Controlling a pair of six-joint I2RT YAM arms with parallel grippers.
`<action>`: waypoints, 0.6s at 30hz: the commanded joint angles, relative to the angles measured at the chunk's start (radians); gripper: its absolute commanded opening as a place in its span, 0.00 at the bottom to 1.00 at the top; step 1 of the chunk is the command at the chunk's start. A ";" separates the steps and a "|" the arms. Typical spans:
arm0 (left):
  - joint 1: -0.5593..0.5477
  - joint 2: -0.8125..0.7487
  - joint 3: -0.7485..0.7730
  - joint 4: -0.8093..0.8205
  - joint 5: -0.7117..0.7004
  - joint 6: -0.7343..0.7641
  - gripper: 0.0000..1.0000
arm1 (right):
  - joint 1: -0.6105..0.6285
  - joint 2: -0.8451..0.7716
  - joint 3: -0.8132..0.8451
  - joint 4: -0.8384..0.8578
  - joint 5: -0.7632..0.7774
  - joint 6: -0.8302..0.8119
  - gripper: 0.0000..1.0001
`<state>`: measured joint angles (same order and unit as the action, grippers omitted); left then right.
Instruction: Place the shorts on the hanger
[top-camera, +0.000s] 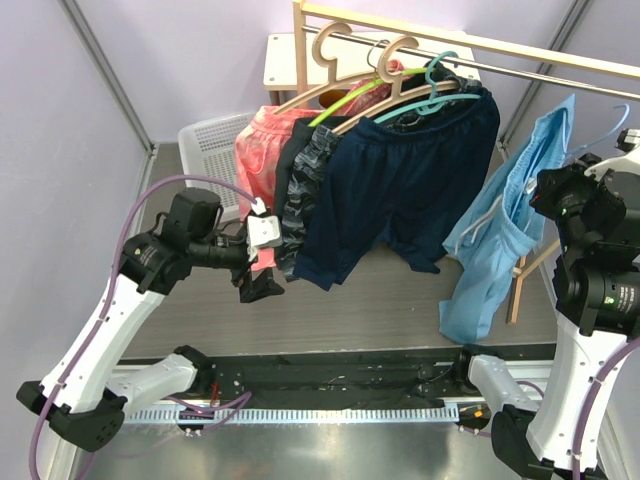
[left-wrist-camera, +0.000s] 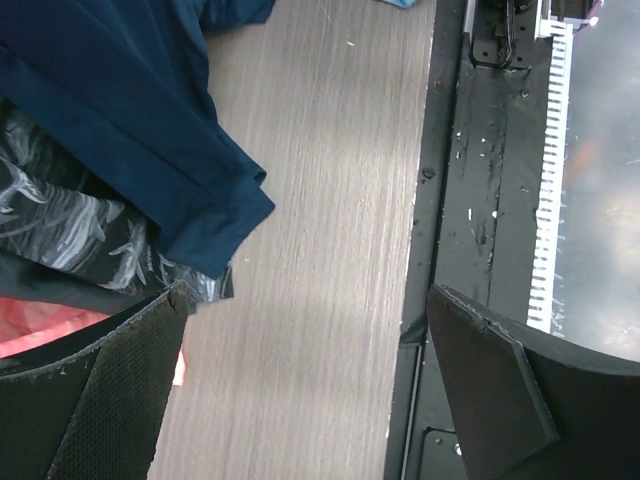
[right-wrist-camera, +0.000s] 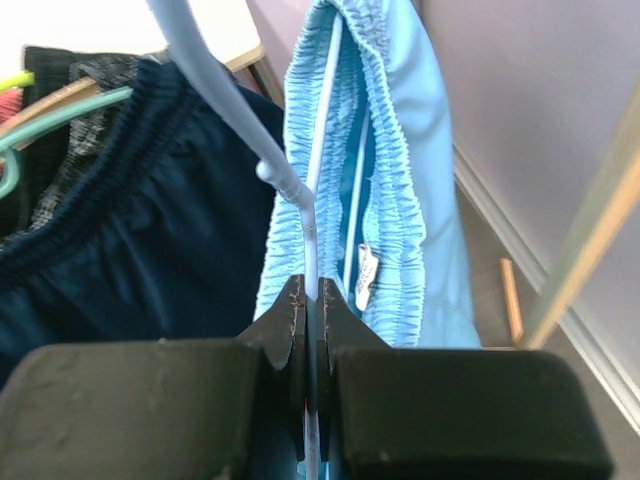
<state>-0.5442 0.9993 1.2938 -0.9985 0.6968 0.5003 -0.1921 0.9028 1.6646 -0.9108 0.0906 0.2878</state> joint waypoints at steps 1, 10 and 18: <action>-0.003 0.016 0.047 -0.003 0.023 -0.039 1.00 | -0.004 -0.018 -0.009 0.259 -0.072 0.053 0.01; -0.003 0.051 0.071 -0.006 0.020 -0.045 1.00 | -0.004 -0.077 -0.131 0.516 -0.236 -0.015 0.01; -0.003 0.033 0.050 0.032 0.026 -0.046 1.00 | -0.004 0.021 -0.091 0.521 -0.301 0.051 0.01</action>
<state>-0.5442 1.0576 1.3354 -1.0031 0.7013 0.4702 -0.1921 0.8787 1.5223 -0.5602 -0.1822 0.3061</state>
